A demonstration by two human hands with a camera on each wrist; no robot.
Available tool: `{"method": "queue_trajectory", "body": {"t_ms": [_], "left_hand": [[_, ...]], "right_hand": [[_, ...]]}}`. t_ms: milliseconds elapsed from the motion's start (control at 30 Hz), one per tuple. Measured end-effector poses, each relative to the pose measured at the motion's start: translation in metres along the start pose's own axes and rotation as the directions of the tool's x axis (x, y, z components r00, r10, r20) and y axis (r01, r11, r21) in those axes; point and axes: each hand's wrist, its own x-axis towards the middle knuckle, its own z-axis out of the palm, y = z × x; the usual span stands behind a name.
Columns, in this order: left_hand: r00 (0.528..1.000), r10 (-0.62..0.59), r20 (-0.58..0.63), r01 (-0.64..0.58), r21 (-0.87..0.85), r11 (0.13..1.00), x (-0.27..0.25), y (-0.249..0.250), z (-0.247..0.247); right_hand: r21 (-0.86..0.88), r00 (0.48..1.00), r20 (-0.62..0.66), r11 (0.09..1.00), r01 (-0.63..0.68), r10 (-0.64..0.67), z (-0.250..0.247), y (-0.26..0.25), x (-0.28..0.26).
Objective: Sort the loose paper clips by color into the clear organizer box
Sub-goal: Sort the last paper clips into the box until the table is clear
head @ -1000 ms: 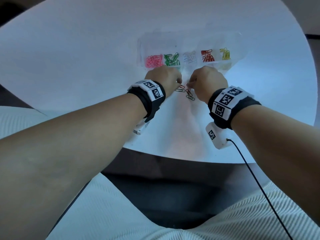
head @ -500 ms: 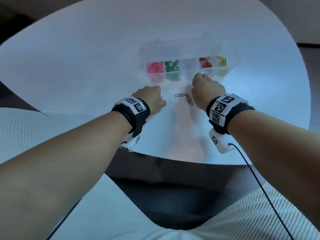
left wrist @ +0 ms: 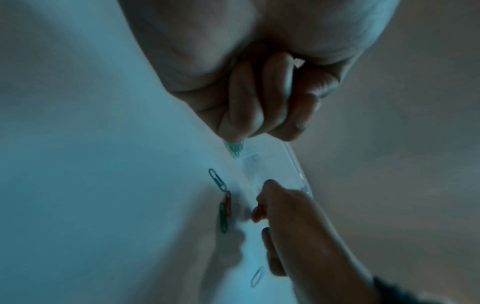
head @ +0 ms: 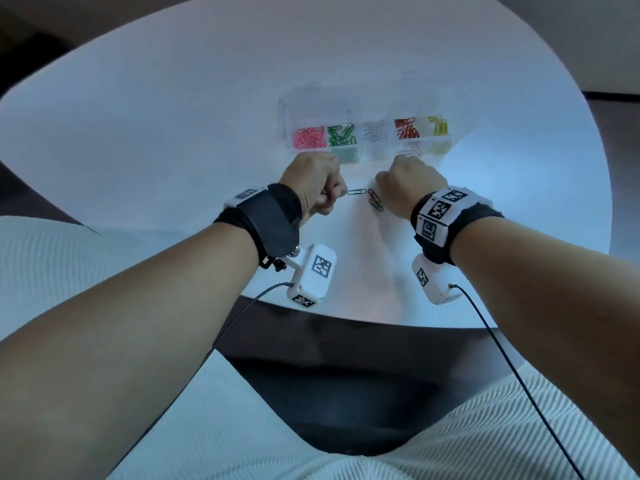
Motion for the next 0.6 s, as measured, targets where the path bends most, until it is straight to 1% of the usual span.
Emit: {"method": "queue_trajectory", "body": {"t_ms": [33,67,100,133,167,200,233,267,300,333,367,400,433,467,500,533,600], "left_hand": [[1.000,0.004,-0.006,-0.004,-0.050,0.999,0.000,0.001,-0.001],[1.000,0.010,-0.008,-0.011,-0.090,0.996,0.000,0.003,-0.003],[1.000,0.016,-0.010,-0.017,-0.118,0.993,0.001,0.003,-0.004],[1.000,0.019,-0.009,-0.020,-0.141,0.990,0.002,0.005,-0.005],[1.000,0.017,-0.001,-0.017,-0.163,0.986,0.003,0.006,-0.006],[1.000,0.010,0.007,-0.009,-0.182,0.983,0.003,0.007,-0.005],[1.000,-0.004,0.009,0.006,-0.183,0.983,0.004,0.008,-0.005],[1.000,-0.028,0.001,0.027,-0.163,0.986,0.005,0.009,-0.004],[0.999,-0.052,-0.017,0.050,-0.106,0.993,0.005,0.011,-0.003],[0.998,-0.059,-0.036,0.059,0.013,0.998,0.006,0.012,-0.001],[0.998,-0.040,-0.052,0.050,0.209,0.977,0.007,0.012,0.000],[0.999,-0.003,-0.053,0.026,0.441,0.897,0.007,0.011,0.002],[0.999,0.026,-0.034,0.001,0.634,0.774,0.006,0.010,0.004],[0.999,0.042,-0.013,-0.017,0.760,0.649,0.006,0.007,0.006],[0.999,0.042,-0.011,-0.015,0.826,0.563,0.005,0.004,0.008],[0.999,0.045,-0.022,-0.005,0.852,0.524,0.005,0.002,0.009],[0.999,0.037,-0.039,0.015,0.864,0.503,0.004,0.000,0.010]], "right_hand": [[0.238,0.997,-0.012,0.969,-0.067,0.072,-0.003,0.002,-0.003],[0.488,0.990,-0.003,0.864,-0.123,0.143,-0.006,0.003,-0.008],[0.701,0.979,0.040,0.693,-0.172,0.202,-0.008,0.003,-0.014],[0.841,0.965,0.114,0.494,-0.219,0.235,-0.009,0.003,-0.021],[0.914,0.956,0.176,0.322,-0.248,0.237,-0.008,0.005,-0.026],[0.943,0.953,0.208,0.214,-0.256,0.223,-0.005,0.007,-0.029],[0.952,0.953,0.216,0.170,-0.253,0.211,-0.003,0.008,-0.030],[0.952,0.956,0.205,0.183,-0.245,0.209,-0.002,0.008,-0.028],[0.936,0.964,0.169,0.274,-0.222,0.204,-0.001,0.007,-0.026],[0.874,0.977,0.109,0.451,-0.183,0.186,-0.001,0.007,-0.023],[0.747,0.987,0.042,0.652,-0.133,0.154,0.000,0.007,-0.021],[0.587,0.994,-0.012,0.806,-0.080,0.108,0.002,0.008,-0.019],[0.441,0.997,-0.036,0.897,-0.041,0.063,0.002,0.007,-0.017],[0.337,0.998,-0.046,0.942,-0.015,0.032,0.002,0.006,-0.017],[0.263,0.999,-0.049,0.965,-0.001,0.014,0.001,0.005,-0.016],[0.207,0.999,-0.051,0.978,0.003,0.008,0.001,0.002,-0.014],[0.124,0.999,-0.047,0.992,-0.010,0.016,0.000,-0.003,-0.009]]}}
